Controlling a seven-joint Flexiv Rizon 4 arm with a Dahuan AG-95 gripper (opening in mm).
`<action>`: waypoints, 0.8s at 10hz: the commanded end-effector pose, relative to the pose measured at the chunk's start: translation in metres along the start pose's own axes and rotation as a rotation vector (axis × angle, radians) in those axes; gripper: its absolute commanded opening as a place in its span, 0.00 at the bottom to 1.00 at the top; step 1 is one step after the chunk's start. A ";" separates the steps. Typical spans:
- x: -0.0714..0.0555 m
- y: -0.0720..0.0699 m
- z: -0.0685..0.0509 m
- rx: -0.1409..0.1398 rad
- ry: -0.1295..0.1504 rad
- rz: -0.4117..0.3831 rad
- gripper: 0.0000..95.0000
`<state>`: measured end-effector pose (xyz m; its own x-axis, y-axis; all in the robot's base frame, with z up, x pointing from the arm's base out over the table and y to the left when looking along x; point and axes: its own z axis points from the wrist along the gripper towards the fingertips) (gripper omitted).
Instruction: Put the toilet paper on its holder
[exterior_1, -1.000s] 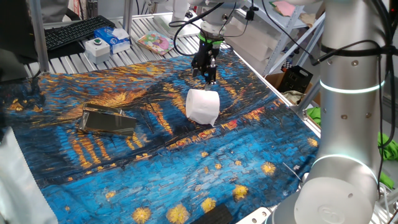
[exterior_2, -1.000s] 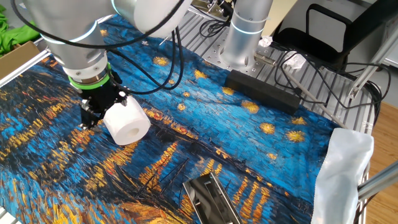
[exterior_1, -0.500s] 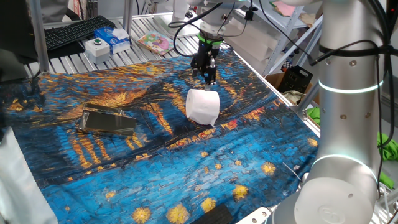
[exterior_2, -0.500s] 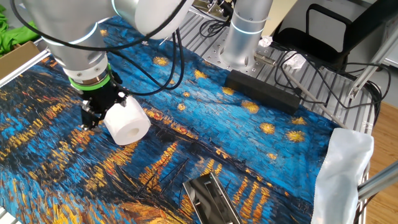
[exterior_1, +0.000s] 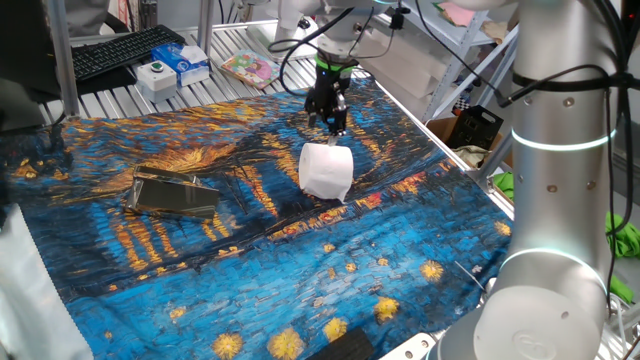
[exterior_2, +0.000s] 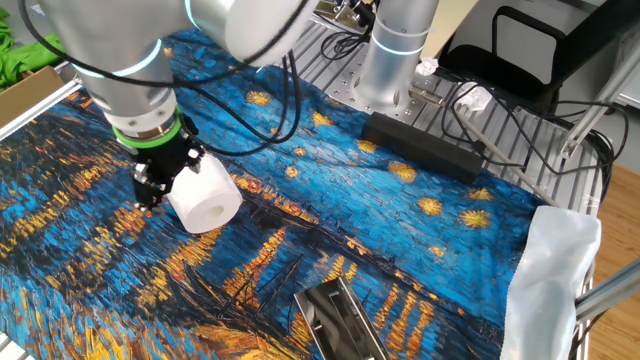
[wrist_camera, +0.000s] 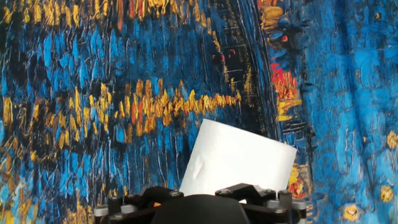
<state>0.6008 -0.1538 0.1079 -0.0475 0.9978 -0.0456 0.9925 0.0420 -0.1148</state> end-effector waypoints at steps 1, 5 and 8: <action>-0.001 0.002 -0.001 0.003 0.011 0.051 0.00; -0.001 0.002 -0.001 0.002 0.037 0.108 0.00; -0.001 0.002 -0.001 0.005 0.057 0.112 0.00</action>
<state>0.6015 -0.1547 0.1102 0.0702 0.9975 -0.0012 0.9906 -0.0698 -0.1178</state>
